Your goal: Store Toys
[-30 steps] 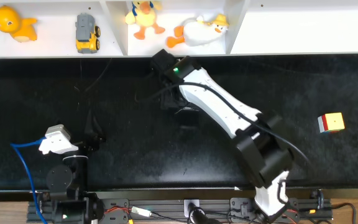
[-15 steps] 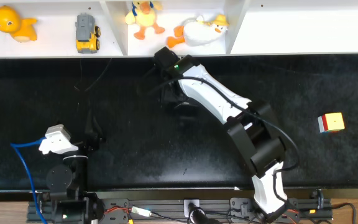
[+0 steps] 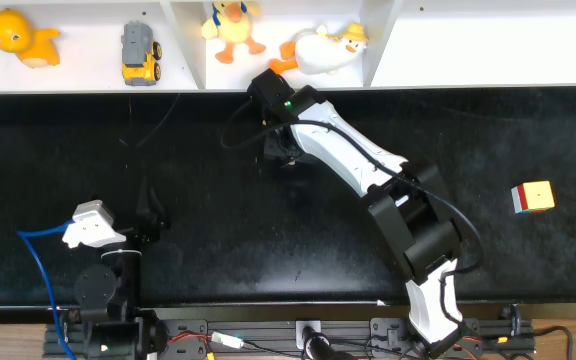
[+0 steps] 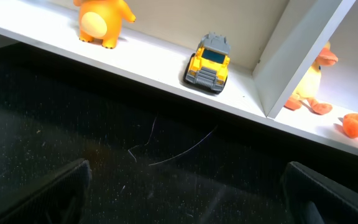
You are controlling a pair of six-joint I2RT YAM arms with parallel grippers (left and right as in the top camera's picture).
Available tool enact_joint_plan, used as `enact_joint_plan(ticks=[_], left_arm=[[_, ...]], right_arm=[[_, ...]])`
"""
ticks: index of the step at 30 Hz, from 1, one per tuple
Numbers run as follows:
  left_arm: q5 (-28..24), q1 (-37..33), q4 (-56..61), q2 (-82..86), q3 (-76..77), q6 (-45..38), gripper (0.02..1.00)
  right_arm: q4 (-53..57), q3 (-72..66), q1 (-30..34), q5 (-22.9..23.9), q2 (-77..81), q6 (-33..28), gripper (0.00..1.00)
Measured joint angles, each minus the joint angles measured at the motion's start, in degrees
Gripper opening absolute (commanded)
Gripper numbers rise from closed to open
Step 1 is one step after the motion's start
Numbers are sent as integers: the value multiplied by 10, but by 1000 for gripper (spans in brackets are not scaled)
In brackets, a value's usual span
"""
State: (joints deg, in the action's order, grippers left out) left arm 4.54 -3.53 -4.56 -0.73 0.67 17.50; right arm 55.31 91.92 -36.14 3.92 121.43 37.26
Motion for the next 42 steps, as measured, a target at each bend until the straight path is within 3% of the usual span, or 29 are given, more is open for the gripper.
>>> enact_joint_plan(ticks=[15, 28, 34, 42], left_arm=[[0, 0, 0, 0, 0, 0, 998], [0, 0, 0, 0, 0, 0, 996], [0, 0, 0, 0, 0, 0, 998], [0, 0, 0, 0, 0, 0, 998]], right_arm=[[4, 0, 0, -2, 0, 0, 314], [4, 0, 0, -17, 0, 0, 47], [24, 3, 0, -42, 0, 0, 47], [134, 41, -2, -63, -2, 1, 45]])
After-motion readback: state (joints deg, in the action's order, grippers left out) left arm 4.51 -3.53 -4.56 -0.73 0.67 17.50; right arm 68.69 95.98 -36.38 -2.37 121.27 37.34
